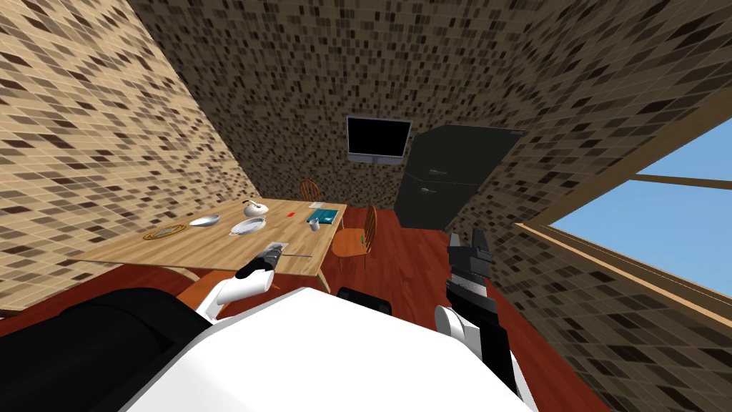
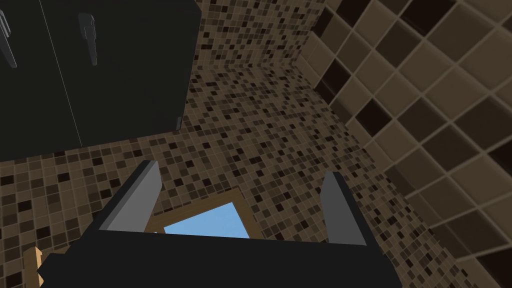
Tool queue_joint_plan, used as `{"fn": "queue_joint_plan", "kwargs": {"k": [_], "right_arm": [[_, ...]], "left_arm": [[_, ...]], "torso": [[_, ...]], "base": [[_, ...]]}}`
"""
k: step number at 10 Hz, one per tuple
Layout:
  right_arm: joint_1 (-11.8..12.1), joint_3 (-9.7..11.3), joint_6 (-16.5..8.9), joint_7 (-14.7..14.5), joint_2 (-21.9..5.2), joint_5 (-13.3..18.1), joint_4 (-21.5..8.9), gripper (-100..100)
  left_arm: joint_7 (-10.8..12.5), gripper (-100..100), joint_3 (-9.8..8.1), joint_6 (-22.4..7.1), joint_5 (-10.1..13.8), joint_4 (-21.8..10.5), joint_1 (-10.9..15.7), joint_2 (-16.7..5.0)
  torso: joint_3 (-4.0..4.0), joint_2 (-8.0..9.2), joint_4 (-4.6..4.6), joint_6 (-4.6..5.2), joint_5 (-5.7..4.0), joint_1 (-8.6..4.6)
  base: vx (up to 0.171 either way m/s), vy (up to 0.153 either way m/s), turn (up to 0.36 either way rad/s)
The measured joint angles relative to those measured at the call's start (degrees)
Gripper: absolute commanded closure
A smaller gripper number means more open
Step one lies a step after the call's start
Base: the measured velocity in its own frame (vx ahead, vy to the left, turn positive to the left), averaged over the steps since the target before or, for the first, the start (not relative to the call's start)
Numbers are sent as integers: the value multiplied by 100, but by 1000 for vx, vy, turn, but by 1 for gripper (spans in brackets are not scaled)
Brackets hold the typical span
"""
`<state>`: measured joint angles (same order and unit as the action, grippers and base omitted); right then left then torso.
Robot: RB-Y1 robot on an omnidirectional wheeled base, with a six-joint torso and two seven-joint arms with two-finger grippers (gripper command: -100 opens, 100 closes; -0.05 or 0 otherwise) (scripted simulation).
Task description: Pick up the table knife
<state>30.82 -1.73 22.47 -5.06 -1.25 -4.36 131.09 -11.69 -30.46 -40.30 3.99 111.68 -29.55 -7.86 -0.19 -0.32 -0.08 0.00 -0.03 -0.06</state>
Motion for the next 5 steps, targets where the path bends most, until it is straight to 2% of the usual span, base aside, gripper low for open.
{"fn": "queue_joint_plan", "kwargs": {"k": [2, 5], "right_arm": [[0, 0, 0, 0, 0, 0, 0, 0], [0, -1, 0, 0, 0, 0, 0, 0]], "left_arm": [[-57, -100, -40, -229, -3, -171, -10, 12], [-132, -100, -78, -676, -3, -211, -93, 53]], "torso": [[-1, -1, 0, 0, 2, 8], [1, 3, 0, -2, 2, 12]], "base": [[100, 13, -50], [97, 24, -58]]}}
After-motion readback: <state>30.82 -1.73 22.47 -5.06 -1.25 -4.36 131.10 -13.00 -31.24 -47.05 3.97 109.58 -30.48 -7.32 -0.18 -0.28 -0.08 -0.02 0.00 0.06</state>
